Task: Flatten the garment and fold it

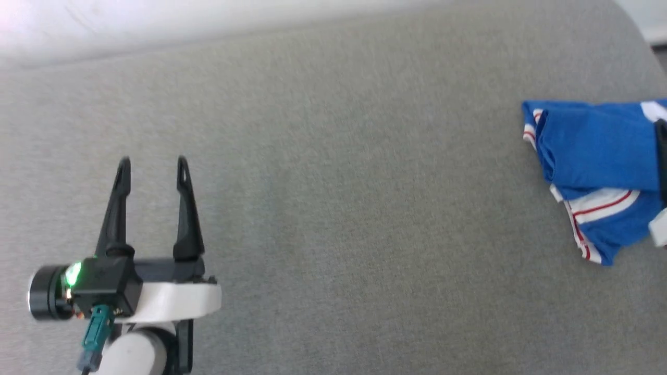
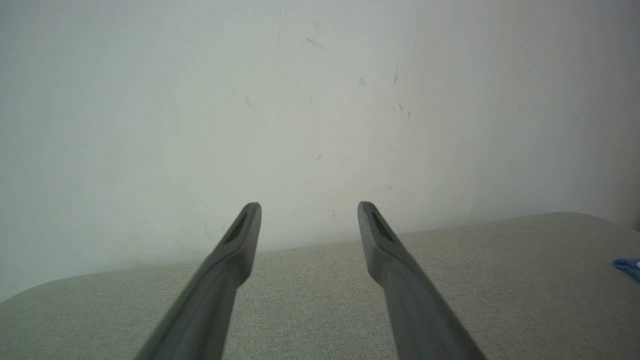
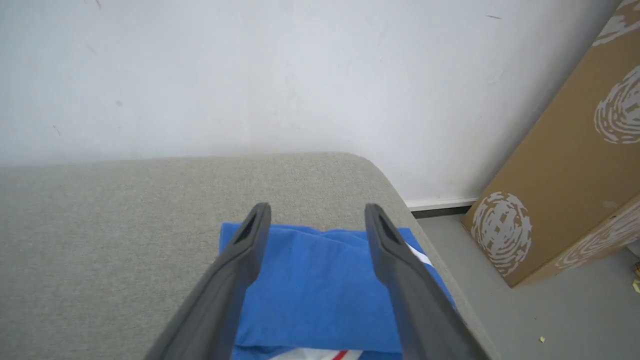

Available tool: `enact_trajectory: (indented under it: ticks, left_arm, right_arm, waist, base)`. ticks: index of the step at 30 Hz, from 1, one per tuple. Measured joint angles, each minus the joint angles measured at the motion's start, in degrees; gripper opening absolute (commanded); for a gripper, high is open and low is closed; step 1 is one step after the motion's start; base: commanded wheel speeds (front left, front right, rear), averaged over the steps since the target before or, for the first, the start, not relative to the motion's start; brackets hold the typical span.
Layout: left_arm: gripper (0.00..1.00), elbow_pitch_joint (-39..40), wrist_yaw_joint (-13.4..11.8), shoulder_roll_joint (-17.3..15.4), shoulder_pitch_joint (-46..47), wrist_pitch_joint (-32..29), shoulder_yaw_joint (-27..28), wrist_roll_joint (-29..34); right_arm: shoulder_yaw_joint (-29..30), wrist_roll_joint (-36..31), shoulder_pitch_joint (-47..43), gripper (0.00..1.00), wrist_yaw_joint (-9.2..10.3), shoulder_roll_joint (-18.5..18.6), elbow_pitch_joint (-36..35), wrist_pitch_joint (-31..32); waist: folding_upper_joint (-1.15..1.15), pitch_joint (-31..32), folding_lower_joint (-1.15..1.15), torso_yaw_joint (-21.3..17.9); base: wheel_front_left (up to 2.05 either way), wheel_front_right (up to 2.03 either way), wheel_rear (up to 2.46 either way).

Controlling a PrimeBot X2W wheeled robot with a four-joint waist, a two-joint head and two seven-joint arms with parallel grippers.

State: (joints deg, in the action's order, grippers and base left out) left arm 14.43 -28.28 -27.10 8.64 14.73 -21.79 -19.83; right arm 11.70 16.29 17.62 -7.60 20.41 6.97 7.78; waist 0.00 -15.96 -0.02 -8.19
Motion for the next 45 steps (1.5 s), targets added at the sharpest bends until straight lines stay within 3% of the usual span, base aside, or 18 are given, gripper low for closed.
enact_trajectory:
  ticks: [7,20,27,38,39,45]
  left_arm:
    - [1.00,-1.42,0.62,0.73,-5.14,0.00,1.24,-2.47]
    - [1.00,-4.45,3.64,3.03,-10.65,0.01,0.80,-1.34]
    - [1.00,-6.01,6.17,6.47,-14.73,0.00,1.71,-1.12]
    - [1.00,-8.26,10.13,10.15,-15.92,0.01,5.71,1.04]
    - [0.00,-8.34,10.17,10.39,-15.95,-0.01,5.89,1.41]
    - [0.00,-8.32,10.15,10.43,-15.92,-0.09,5.70,1.35]
  right_arm:
    - [-0.73,-3.69,-7.38,1.00,-0.01,-8.01,-8.80,-4.91]
    - [-3.44,-12.18,-17.84,1.00,0.00,-15.89,-12.76,-11.18]
    - [-2.81,-16.83,-22.53,1.00,0.00,-17.16,-10.73,-14.45]
    - [-3.60,-16.64,-23.54,1.00,0.00,-17.27,-7.68,-16.03]
    - [-3.72,-16.64,-23.53,0.00,-0.01,-17.26,-7.62,-16.04]
    - [-3.80,-16.67,-23.53,0.00,-0.01,-17.19,-7.68,-15.89]
  waist:
    - [0.00,6.04,0.00,2.17]
    - [0.00,14.02,0.01,5.55]
    - [0.00,16.33,0.01,6.46]
    - [0.00,16.73,0.02,6.35]
    - [0.00,16.71,0.02,6.32]
    - [0.00,16.71,0.02,6.32]
  base:
    - [0.00,0.00,0.00]
    - [0.00,0.00,0.00]
    - [0.00,0.00,0.00]
    - [0.00,0.00,0.00]
    - [0.00,0.00,0.00]
    - [0.00,0.00,0.00]
